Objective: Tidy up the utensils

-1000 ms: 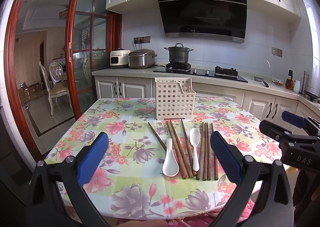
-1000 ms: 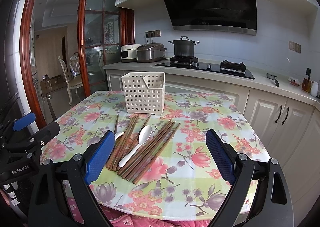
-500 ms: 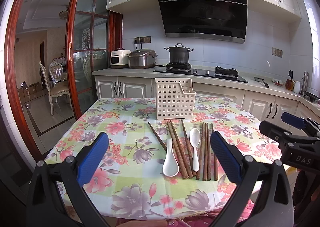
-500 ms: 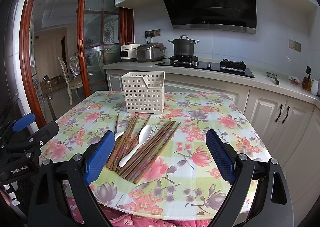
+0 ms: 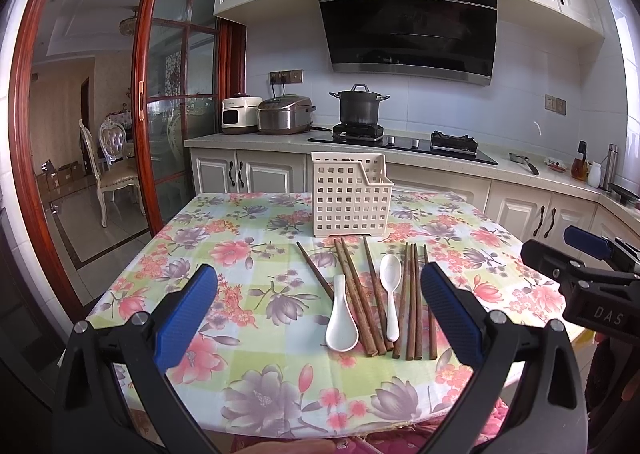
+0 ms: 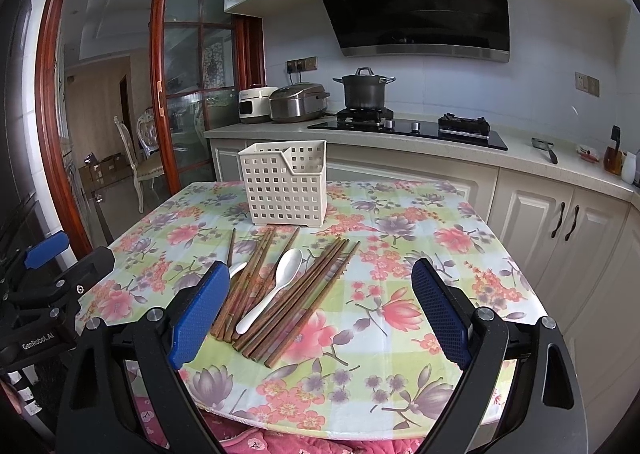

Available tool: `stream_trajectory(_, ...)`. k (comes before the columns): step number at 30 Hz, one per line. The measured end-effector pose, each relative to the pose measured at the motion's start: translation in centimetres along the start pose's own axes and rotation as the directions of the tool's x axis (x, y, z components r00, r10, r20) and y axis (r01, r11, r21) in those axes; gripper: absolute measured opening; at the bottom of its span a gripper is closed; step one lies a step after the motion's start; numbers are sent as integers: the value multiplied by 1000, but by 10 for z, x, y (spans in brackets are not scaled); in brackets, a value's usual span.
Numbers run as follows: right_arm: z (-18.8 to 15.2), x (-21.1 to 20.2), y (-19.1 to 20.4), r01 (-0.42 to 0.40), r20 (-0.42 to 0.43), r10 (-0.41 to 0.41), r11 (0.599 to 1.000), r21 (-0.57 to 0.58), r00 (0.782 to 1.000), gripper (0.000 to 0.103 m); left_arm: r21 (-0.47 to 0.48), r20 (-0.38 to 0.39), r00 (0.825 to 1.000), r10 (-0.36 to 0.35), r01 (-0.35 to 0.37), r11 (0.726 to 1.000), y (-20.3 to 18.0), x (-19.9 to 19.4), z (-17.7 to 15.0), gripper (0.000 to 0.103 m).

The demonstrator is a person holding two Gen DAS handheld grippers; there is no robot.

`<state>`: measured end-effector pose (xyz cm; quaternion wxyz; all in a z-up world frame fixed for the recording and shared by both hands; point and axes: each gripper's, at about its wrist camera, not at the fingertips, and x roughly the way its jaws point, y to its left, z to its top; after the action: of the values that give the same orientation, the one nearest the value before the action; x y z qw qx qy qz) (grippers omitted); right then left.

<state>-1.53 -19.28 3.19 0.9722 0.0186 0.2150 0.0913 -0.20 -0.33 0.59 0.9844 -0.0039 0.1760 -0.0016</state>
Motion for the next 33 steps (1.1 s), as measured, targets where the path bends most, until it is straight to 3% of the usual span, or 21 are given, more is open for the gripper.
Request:
stream_trajectory(23,2,16,-15,0,-48,3,998,55,999,86,-1,-23,1000,5,-5,1000,-2,4,-2,98)
stream_trajectory(29,0,25,-18,2,-73,2,998,67,997,86,-53,-38,999,37,-39,998,10,10,0,98)
stream_trajectory(33,-1,35,-20,8,-95,-1,997,74,995,86,-115,-103,995,-7,-5,993,24,25,-1,98)
